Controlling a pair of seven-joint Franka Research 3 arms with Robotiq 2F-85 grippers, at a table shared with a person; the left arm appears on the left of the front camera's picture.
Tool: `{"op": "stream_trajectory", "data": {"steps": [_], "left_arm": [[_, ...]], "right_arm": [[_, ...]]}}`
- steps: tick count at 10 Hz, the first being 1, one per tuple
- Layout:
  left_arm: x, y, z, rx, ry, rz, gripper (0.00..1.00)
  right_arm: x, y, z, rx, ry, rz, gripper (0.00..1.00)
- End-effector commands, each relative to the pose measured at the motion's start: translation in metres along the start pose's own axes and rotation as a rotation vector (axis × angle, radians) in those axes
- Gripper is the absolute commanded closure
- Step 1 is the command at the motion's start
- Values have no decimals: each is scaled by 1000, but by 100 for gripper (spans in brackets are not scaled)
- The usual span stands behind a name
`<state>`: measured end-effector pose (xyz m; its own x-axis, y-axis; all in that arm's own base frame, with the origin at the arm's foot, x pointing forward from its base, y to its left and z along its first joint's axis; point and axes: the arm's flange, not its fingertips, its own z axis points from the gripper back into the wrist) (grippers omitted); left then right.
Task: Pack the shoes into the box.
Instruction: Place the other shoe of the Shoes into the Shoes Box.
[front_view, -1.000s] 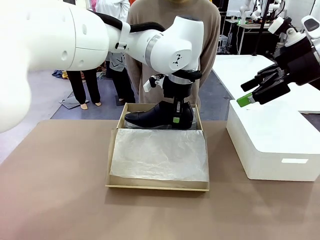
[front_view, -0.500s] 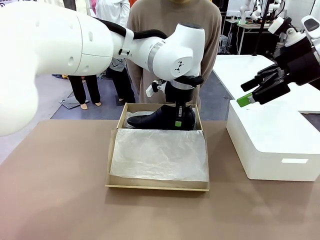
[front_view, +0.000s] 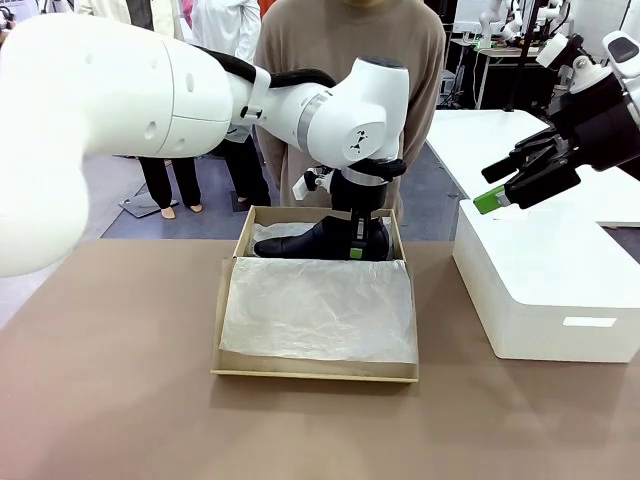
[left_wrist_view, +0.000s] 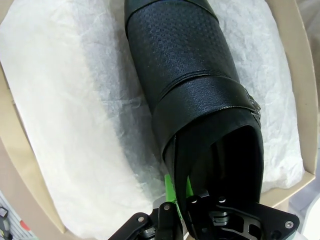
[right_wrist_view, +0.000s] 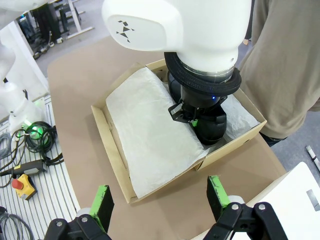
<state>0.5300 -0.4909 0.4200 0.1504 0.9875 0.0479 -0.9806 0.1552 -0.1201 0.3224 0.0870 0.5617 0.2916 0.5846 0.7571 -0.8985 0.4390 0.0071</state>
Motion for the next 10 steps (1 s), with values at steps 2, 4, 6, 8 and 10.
{"op": "stream_trajectory", "data": {"steps": [2, 4, 6, 8, 10], "left_arm": [[0, -9, 8, 6, 5, -1, 81], [0, -10, 19, 8, 4, -4, 42], [1, -15, 45, -3, -20, 4, 3], [0, -18, 71, -4, -26, 9, 0], [1, -19, 86, 7, -22, 21, 0]], "right_arm": [[2, -4, -1, 15, -27, 20, 0], [2, -4, -1, 15, -27, 20, 0], [2, -4, -1, 15, -27, 20, 0], [2, -4, -1, 15, -27, 20, 0], [2, -4, -1, 15, -27, 20, 0]]}}
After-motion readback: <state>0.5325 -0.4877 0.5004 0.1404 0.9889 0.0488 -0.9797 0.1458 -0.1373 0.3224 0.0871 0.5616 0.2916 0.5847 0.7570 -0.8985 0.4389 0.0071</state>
